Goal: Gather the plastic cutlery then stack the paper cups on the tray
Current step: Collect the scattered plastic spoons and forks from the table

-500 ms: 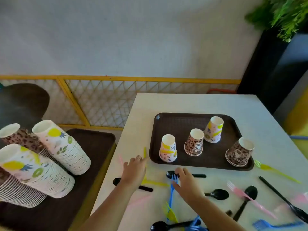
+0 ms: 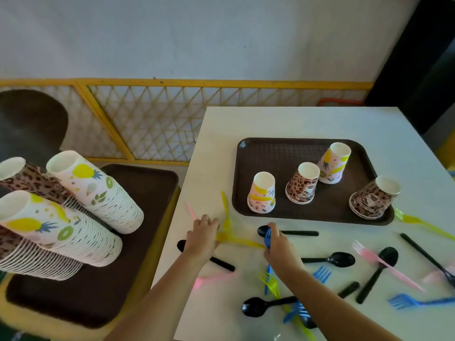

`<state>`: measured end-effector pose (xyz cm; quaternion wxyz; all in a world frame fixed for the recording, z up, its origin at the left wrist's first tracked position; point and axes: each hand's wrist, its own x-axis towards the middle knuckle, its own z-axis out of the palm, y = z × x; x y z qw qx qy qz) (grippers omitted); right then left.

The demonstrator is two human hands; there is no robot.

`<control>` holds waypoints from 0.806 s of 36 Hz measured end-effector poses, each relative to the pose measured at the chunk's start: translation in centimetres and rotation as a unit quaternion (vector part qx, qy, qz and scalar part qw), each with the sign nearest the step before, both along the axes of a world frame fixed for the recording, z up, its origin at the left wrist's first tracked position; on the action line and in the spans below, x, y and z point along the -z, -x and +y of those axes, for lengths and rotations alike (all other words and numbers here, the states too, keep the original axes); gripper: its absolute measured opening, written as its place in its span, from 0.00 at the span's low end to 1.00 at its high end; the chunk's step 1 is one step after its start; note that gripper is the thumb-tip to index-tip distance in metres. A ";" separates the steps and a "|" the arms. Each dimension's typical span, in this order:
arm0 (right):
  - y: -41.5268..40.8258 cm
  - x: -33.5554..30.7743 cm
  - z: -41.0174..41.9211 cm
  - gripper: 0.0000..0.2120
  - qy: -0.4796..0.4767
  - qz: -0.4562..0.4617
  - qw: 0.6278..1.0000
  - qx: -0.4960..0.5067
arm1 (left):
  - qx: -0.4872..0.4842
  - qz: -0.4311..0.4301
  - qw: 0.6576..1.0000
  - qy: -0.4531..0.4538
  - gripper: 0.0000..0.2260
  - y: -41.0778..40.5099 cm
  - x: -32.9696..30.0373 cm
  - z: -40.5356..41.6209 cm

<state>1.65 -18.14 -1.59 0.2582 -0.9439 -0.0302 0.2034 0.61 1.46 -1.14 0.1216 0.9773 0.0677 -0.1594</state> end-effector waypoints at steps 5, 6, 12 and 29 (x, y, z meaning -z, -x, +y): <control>0.3 -0.3 0.3 0.26 -0.027 -0.022 0.999 0.015 | 0.015 -0.010 1.000 0.014 0.15 -0.3 0.4 0.8; 0.3 -0.4 0.5 0.27 -0.030 -0.025 0.999 0.011 | 0.018 -0.015 1.000 0.021 0.15 -0.3 0.4 1.0; -0.4 -0.5 2.1 0.29 -0.092 -0.007 0.996 -0.013 | 0.021 -0.057 0.998 0.032 0.16 -1.2 0.3 2.9; -1.9 0.6 2.8 0.15 0.073 -0.025 0.969 -0.234 | 0.113 -0.012 0.989 -0.098 0.15 -2.6 0.1 5.1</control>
